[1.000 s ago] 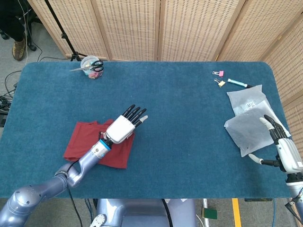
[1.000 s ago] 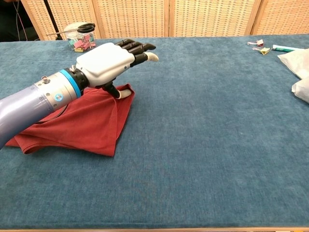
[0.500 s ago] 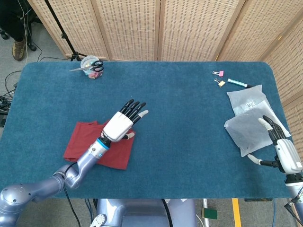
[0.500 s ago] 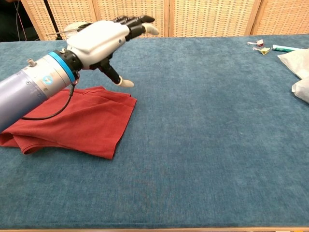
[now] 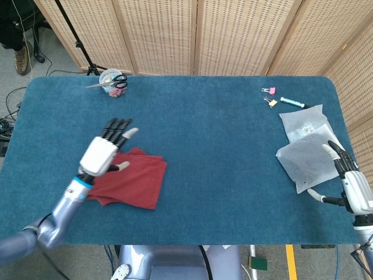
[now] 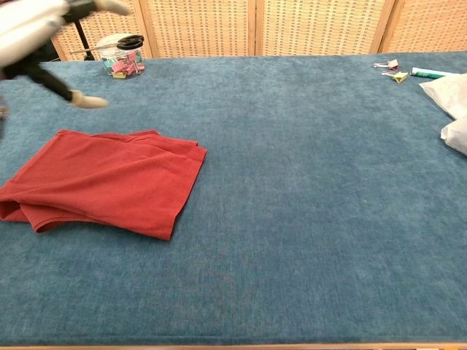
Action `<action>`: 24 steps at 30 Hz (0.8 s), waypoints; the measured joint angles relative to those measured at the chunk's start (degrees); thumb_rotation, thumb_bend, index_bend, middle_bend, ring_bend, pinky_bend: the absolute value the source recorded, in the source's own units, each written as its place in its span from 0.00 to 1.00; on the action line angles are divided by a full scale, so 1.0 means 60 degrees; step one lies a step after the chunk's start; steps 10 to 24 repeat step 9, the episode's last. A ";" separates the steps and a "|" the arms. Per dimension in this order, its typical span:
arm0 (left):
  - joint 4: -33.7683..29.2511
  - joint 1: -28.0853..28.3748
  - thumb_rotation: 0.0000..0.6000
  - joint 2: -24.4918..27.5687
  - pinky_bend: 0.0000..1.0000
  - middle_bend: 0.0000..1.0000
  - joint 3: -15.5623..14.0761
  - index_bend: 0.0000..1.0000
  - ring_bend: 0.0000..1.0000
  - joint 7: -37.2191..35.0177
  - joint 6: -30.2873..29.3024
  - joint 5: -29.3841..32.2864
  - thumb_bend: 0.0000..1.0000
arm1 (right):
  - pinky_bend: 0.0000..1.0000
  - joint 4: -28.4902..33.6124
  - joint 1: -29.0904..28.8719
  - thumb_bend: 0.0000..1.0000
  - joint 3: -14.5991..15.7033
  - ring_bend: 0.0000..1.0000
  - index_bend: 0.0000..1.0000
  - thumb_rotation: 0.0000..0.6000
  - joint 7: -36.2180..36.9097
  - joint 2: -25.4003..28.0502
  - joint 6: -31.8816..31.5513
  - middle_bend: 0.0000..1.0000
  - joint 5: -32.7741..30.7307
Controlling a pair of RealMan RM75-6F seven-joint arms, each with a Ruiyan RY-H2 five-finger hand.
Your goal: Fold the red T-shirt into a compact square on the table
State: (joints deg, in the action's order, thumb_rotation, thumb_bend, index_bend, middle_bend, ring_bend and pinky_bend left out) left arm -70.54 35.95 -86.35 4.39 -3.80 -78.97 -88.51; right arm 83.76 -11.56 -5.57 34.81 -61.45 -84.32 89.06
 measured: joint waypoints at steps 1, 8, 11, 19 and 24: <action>-0.0169 -0.0261 1.00 0.0275 0.00 0.00 -0.0062 0.00 0.00 -0.0036 -0.0126 0.0114 0.00 | 0.00 -0.0030 0.0021 0.00 -0.0037 0.00 0.00 1.00 -0.0178 -0.0043 -0.0087 0.00 -0.0023; -0.1141 -0.2312 1.00 0.2042 0.00 0.00 -0.0449 0.00 0.00 -0.0616 -0.1229 0.1118 0.00 | 0.00 -0.0212 0.0247 0.00 -0.0404 0.00 0.00 1.00 -0.1838 -0.0558 -0.1015 0.00 -0.0203; -0.1241 -0.2561 1.00 0.2211 0.00 0.00 -0.0492 0.00 0.00 -0.0703 -0.1369 0.1276 0.00 | 0.00 -0.0218 0.0271 0.00 -0.0438 0.00 0.00 1.00 -0.1909 -0.0600 -0.1070 0.00 -0.0208; -0.1241 -0.2561 1.00 0.2211 0.00 0.00 -0.0492 0.00 0.00 -0.0703 -0.1369 0.1276 0.00 | 0.00 -0.0218 0.0271 0.00 -0.0438 0.00 0.00 1.00 -0.1909 -0.0600 -0.1070 0.00 -0.0208; -0.1241 -0.2561 1.00 0.2211 0.00 0.00 -0.0492 0.00 0.00 -0.0703 -0.1369 0.1276 0.00 | 0.00 -0.0218 0.0271 0.00 -0.0438 0.00 0.00 1.00 -0.1909 -0.0600 -0.1070 0.00 -0.0208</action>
